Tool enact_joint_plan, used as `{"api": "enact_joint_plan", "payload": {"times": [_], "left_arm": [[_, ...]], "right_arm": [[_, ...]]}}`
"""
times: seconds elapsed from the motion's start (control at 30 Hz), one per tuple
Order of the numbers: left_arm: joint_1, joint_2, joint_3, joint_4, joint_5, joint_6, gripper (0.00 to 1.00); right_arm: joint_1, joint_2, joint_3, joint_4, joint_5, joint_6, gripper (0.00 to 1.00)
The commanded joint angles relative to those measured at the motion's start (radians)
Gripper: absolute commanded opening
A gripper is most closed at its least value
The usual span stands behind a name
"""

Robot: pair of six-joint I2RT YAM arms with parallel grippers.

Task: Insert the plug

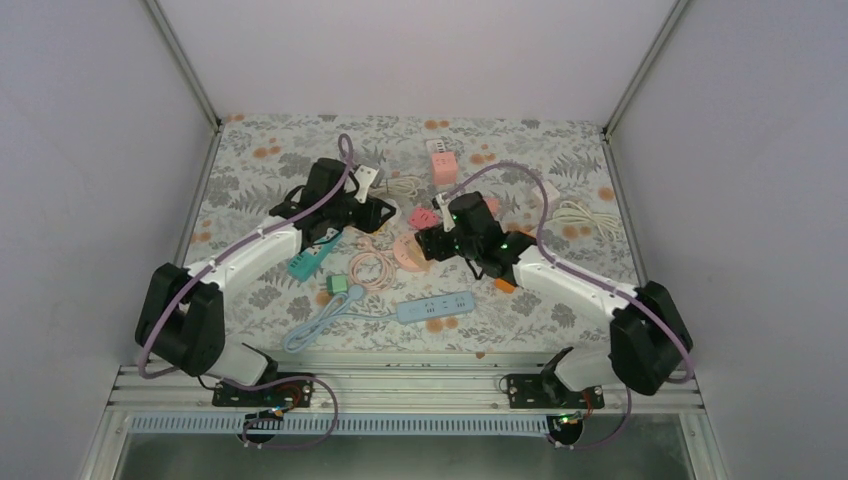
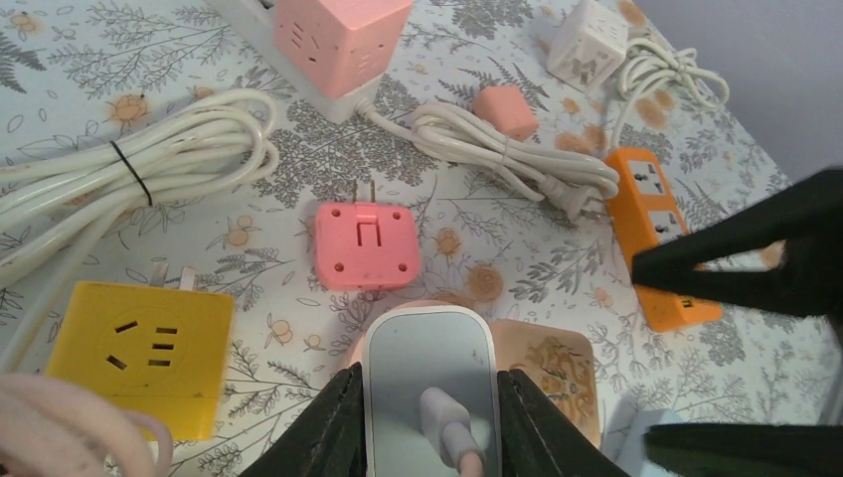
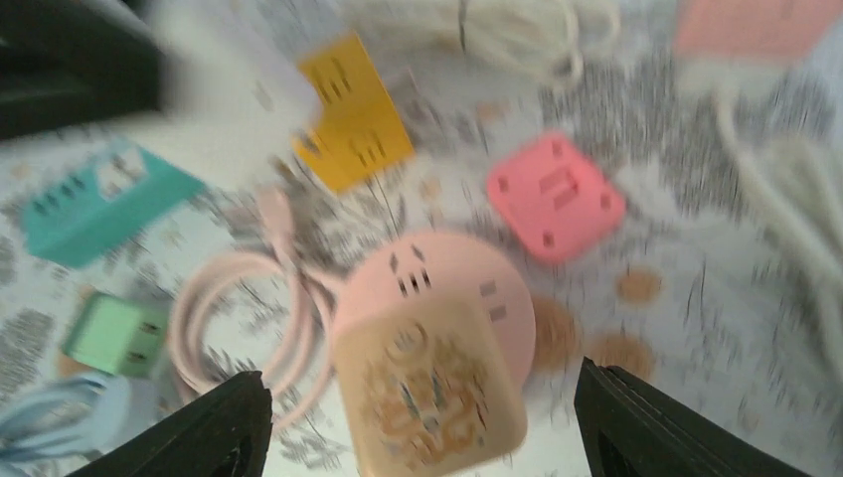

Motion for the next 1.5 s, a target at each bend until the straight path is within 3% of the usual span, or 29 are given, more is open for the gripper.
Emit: {"api": "enact_joint_plan", "payload": {"times": [0.0, 0.23, 0.47, 0.67, 0.87, 1.07, 1.3, 1.47], "left_arm": [[-0.015, 0.033, -0.002, 0.081, -0.044, 0.013, 0.22], [-0.032, 0.102, 0.023, 0.092, -0.032, 0.017, 0.22], [-0.045, 0.134, 0.029, 0.092, -0.024, 0.020, 0.22], [-0.066, 0.154, 0.032, 0.074, -0.039, 0.025, 0.22], [-0.094, 0.173, 0.038, 0.052, -0.081, 0.016, 0.22], [-0.132, 0.214, 0.066, 0.051, -0.120, -0.013, 0.22], [-0.195, 0.276, 0.134, -0.031, -0.332, -0.015, 0.22], [-0.218, 0.273, 0.127, -0.036, -0.364, -0.004, 0.22]], "right_arm": [[0.012, 0.068, -0.034, -0.087, 0.014, 0.126, 0.80], [0.012, 0.070, -0.072, -0.045, -0.150, 0.022, 0.89], [0.012, 0.136, -0.066, -0.067, 0.008, 0.070, 0.90], [0.012, 0.153, -0.075, -0.069, 0.127, 0.074, 0.78], [0.012, 0.124, -0.103, -0.081, 0.264, 0.138, 0.74], [0.012, 0.087, -0.138, -0.050, 0.265, 0.152, 0.73], [0.011, 0.012, -0.196, 0.005, 0.231, 0.170, 0.72], [0.010, -0.033, -0.220, 0.023, 0.237, 0.187, 0.72]]}}
